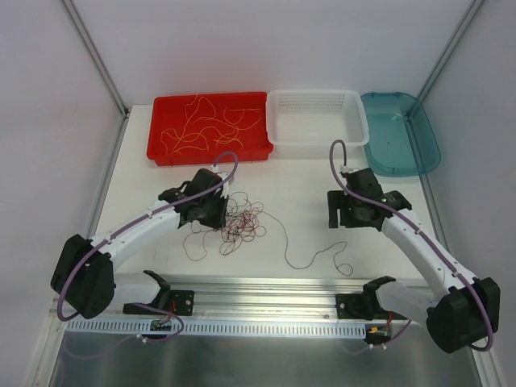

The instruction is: Untangle the cables

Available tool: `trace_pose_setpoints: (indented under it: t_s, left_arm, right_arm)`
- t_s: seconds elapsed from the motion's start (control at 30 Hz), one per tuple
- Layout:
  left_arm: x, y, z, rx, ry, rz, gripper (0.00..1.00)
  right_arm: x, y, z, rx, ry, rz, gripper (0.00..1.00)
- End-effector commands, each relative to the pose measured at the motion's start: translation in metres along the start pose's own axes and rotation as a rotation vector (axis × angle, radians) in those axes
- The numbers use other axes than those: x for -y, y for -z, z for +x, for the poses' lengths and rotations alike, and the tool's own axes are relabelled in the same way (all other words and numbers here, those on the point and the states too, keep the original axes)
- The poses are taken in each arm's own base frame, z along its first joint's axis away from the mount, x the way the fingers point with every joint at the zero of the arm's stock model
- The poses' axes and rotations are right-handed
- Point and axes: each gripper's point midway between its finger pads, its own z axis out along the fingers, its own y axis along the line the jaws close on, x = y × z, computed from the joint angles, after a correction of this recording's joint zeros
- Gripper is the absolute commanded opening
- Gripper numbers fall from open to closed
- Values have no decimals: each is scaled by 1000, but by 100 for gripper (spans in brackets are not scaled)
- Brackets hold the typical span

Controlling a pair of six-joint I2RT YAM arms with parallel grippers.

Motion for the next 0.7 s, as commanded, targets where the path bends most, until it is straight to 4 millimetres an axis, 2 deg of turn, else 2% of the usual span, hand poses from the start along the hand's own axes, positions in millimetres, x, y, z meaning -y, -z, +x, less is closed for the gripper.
trace_pose_setpoints:
  t_s: [0.0,0.1,0.2,0.23,0.3,0.33,0.37,0.4,0.53,0.57,0.63,0.67]
  left_arm:
    - [12,-5,0,-2,-71,47,8]
    - [16,-5,-1,-1,-79,59,8]
    - [19,-6,-3,-1,-89,67,8]
    - [19,-6,-2,-2,-90,69,8]
    - [20,-6,-3,3,-93,71,8]
    - [20,-6,-2,1,-92,70,8]
    - [21,-6,-2,2,-93,71,8]
    - [21,-6,-2,2,-93,72,8]
    - [21,-5,-3,12,-97,70,8]
    - [20,-4,-3,14,-95,69,8]
    - [19,-4,-4,23,-97,61,8]
    - [18,-3,-4,25,-91,56,8]
  right_arm:
    - [-53,15,-38,163,176,-182,79]
    - [-101,19,-44,194,293,-359,79]
    - [-146,13,-42,175,352,-528,79]
    - [-153,3,-40,154,363,-545,80]
    - [-176,2,-44,158,387,-617,79]
    - [-183,-1,-43,148,396,-633,79]
    - [-190,-12,-40,123,404,-642,79]
    - [-199,-12,-38,116,420,-662,79]
    - [-213,-36,-26,55,435,-668,77]
    - [-213,-47,-21,28,433,-657,74]
    - [-215,-54,-20,24,425,-653,67]
    - [-215,-57,-19,17,424,-652,51]
